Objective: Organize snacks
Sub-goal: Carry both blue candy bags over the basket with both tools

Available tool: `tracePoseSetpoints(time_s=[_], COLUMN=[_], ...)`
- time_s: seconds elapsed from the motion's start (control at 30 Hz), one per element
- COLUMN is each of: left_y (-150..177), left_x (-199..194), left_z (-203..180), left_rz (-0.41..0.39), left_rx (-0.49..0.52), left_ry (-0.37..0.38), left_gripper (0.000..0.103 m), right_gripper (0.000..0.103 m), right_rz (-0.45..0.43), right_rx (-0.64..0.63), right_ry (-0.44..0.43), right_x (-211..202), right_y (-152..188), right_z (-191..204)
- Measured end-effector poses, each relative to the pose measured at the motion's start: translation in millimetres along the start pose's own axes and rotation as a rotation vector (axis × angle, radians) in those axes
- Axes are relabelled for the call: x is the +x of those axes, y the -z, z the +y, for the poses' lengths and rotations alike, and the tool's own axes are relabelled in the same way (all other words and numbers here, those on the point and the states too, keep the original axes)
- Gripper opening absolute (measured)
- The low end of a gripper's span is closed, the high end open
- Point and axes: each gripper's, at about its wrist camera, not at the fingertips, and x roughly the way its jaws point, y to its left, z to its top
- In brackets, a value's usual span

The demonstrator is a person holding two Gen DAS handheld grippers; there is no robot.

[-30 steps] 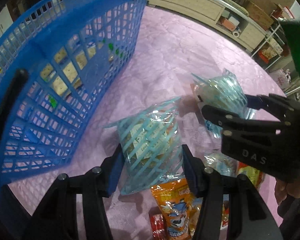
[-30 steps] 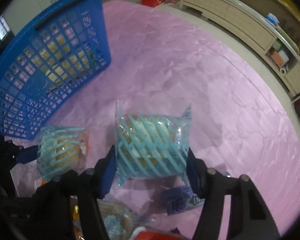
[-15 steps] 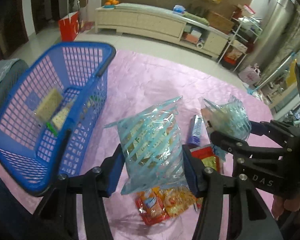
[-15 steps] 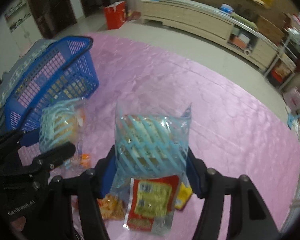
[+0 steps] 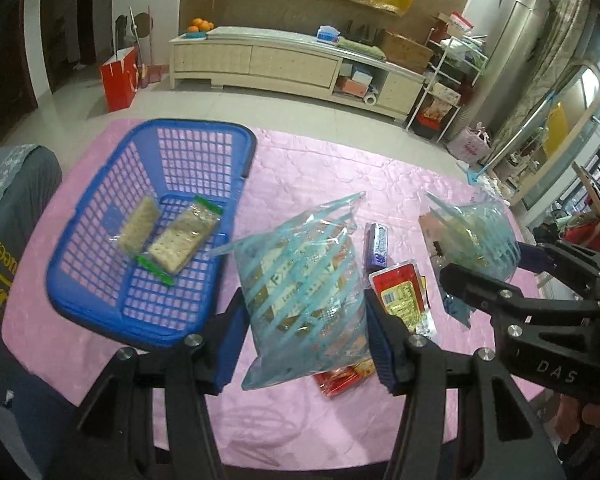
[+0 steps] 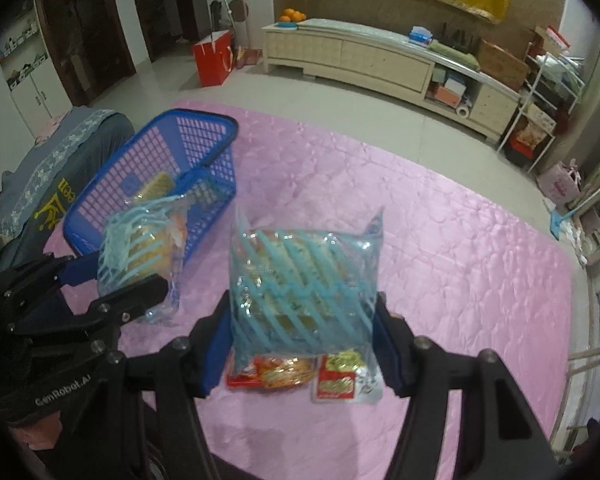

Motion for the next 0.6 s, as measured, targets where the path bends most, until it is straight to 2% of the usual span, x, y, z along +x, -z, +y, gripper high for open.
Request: tracePoseSetpoints(time_s=[0.23,0.53,0.6], left_y=[-7,-27,-32], left_x=[-25,-44,-44], left_z=[39,89,100], left_rz=[0.001,-0.043,-0.035], left_rx=[0.047,0.093,0.081], left_ry=[0.025,-0.015,0.001], left_gripper=[0.053,0.053,0.053], right_gripper=[0.067,0.067,0.067], right_rz=[-0.022,-0.035,-0.038], right_rx=[0.024,0.051,0.047], right_ry=[0.008,-0.005,-0.011], right_x=[-15,-9,-5], right_y=[-7,-36,-44], right_z=[39,85,96])
